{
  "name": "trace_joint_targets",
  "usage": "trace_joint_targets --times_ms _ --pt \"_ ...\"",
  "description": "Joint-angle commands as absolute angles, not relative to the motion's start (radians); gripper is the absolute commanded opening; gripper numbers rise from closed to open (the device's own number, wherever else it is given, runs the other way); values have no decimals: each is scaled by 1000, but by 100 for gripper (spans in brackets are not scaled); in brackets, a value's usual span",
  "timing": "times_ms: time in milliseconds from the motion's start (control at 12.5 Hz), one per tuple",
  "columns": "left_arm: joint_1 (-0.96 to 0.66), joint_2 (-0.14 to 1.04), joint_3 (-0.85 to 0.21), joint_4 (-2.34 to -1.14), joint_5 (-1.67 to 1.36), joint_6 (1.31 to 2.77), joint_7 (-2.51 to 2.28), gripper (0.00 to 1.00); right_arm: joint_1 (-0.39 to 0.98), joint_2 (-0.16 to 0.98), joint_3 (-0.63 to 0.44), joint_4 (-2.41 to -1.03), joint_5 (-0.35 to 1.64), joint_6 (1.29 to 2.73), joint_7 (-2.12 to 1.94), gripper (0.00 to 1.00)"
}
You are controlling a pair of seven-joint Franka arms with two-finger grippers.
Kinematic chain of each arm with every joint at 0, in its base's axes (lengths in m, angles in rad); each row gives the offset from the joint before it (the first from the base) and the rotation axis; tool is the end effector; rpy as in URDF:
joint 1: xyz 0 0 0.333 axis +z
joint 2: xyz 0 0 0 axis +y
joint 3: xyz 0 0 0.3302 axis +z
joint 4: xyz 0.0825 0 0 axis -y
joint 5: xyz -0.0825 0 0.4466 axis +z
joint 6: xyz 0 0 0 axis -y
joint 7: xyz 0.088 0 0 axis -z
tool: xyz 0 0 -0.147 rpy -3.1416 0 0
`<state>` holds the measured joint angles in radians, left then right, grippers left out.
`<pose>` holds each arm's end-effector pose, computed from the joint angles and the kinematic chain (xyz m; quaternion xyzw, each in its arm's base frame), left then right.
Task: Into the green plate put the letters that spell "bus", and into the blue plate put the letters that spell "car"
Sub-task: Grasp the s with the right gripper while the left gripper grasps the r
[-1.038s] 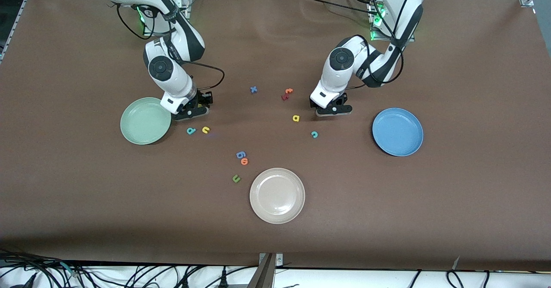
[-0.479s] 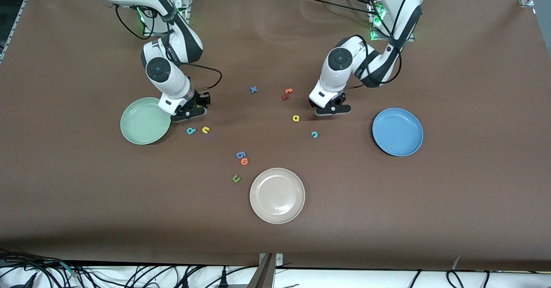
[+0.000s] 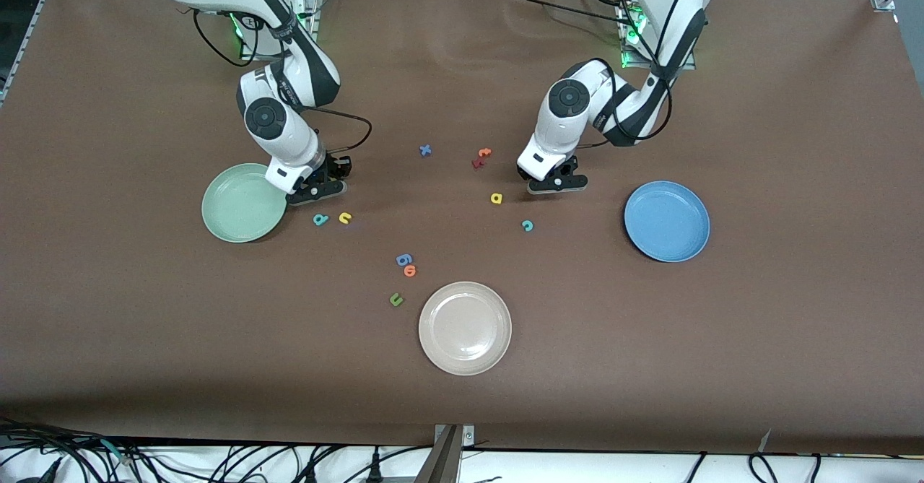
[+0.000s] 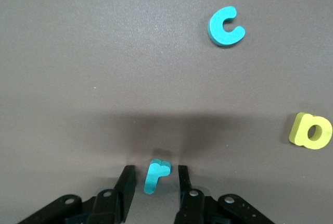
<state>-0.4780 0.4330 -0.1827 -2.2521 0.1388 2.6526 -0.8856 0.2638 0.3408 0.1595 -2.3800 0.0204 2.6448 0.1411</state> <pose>0.4430 -0.3576 0.0882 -0.9982 -0.0585 0.0121 0.0028 0.4740 0.2223 0.0919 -0.9906 -0.1279 0.0433 0.0199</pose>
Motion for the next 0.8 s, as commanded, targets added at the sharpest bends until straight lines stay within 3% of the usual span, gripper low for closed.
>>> trace_joint_targets --times_ms 0,239,399,718 --pt "-489 453 -176 -2232 173 2655 -920 35 267 342 156 -2393 8 2666 133 20" --pt "-488 453 -176 -2232 173 2655 -920 30 267 334 156 -2391 8 2665 133 6" --pt "-489 453 -176 -2232 173 2655 -920 28 267 304 149 -2390 8 2652 120 6" --pt "-489 454 -176 -2232 173 2655 -920 20 265 204 59 -2333 6 2444 95 6"
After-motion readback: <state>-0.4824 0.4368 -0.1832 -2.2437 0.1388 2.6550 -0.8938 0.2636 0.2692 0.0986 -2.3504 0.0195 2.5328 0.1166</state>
